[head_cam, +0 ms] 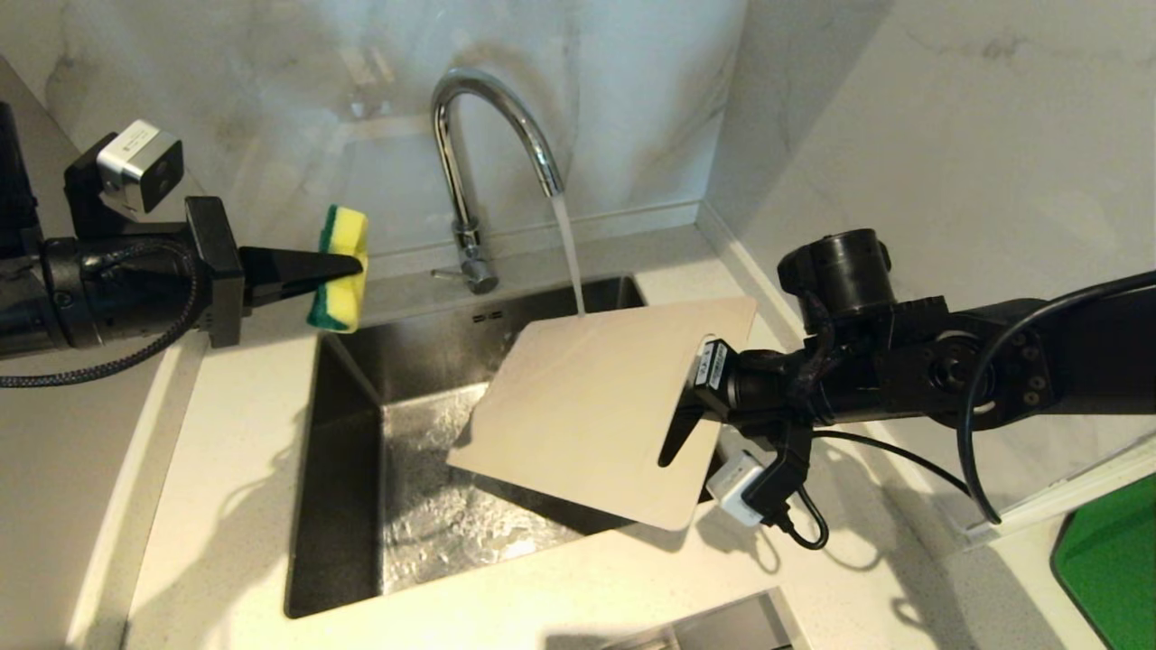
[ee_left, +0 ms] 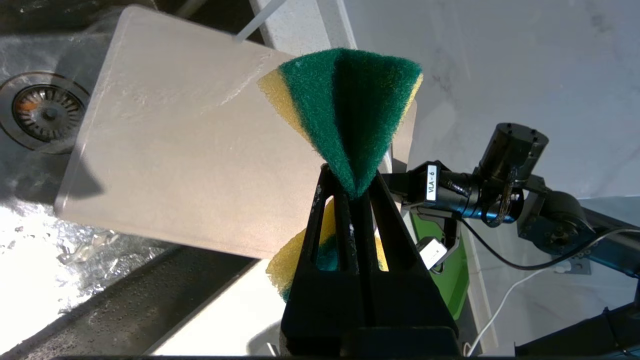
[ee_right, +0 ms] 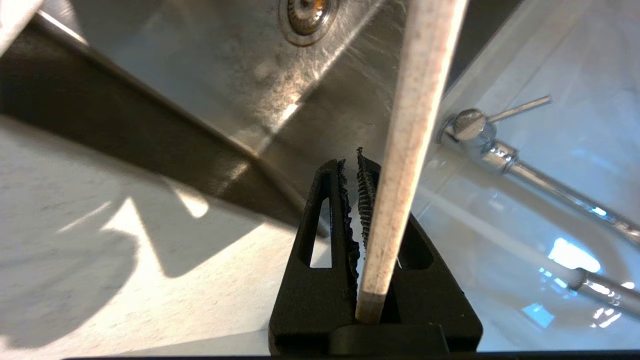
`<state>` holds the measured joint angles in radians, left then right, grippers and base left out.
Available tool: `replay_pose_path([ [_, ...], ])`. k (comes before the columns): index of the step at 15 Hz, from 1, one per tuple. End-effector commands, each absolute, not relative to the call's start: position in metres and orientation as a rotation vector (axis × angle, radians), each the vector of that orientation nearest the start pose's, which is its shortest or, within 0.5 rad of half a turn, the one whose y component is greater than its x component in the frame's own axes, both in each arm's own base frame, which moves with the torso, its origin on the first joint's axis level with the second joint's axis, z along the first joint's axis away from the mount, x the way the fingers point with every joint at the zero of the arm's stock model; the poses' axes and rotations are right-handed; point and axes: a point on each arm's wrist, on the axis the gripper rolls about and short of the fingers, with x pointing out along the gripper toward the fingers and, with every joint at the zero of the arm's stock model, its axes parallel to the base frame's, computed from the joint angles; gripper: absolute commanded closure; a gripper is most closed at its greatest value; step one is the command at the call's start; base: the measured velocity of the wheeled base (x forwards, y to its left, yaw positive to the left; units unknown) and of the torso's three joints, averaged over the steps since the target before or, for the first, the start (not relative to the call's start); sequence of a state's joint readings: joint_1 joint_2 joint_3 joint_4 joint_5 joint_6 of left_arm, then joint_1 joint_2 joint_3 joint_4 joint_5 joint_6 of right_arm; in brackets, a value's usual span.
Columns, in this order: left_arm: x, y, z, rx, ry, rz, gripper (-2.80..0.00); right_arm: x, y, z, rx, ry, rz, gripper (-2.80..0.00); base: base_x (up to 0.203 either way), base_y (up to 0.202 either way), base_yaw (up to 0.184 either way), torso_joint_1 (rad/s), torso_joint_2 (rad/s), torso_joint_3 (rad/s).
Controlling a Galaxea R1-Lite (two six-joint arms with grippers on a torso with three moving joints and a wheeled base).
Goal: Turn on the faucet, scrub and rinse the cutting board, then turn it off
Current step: Scrub the cutting board underwater
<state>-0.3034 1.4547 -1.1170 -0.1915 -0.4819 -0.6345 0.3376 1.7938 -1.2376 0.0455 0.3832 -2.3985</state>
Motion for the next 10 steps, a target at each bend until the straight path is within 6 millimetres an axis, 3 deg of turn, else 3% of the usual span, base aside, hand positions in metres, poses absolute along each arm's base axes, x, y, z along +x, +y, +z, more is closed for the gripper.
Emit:
replay_pose_path([
  [1,0.240,-0.087,0.295,-0.616,0.401,-0.715,0.00,0.324,0.128,0.208,-2.186,-0.570,1.042,0.00,0.000,0.000,0.000,0.000,0.00,0.000],
  [3,0.240,-0.088,0.295,-0.616,0.402,-0.718,0.00,0.326,0.133,0.210,-2.181,-0.559,1.131,0.00,0.000,0.000,0.000,0.000,0.00,0.000],
  [7,0.239,-0.091,0.293,-0.614,0.413,-0.726,0.00,0.338,0.139,0.236,-2.255,-0.601,1.261,0.00,0.000,0.000,0.000,0.000,0.00,0.000],
  [10,0.240,-0.092,0.292,-0.613,0.415,-0.727,0.00,0.346,0.142,0.236,-2.278,-0.615,1.365,0.00,0.000,0.000,0.000,0.000,0.00,0.000],
])
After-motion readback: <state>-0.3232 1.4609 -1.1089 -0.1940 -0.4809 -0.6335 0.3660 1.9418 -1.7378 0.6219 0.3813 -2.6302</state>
